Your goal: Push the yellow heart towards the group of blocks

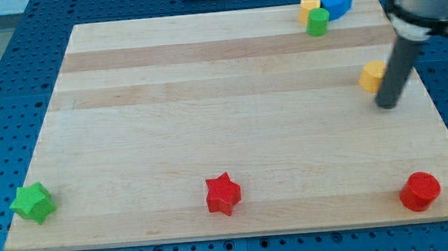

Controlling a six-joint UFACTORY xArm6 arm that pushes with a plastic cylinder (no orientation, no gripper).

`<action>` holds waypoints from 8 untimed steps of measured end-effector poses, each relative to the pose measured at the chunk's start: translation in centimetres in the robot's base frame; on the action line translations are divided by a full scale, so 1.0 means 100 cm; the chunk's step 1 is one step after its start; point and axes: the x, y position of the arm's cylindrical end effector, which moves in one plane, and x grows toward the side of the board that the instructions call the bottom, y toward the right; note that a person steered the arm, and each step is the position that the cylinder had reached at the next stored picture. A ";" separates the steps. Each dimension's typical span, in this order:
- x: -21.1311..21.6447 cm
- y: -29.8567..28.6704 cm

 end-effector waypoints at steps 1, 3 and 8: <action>-0.005 0.016; -0.016 -0.012; -0.095 -0.046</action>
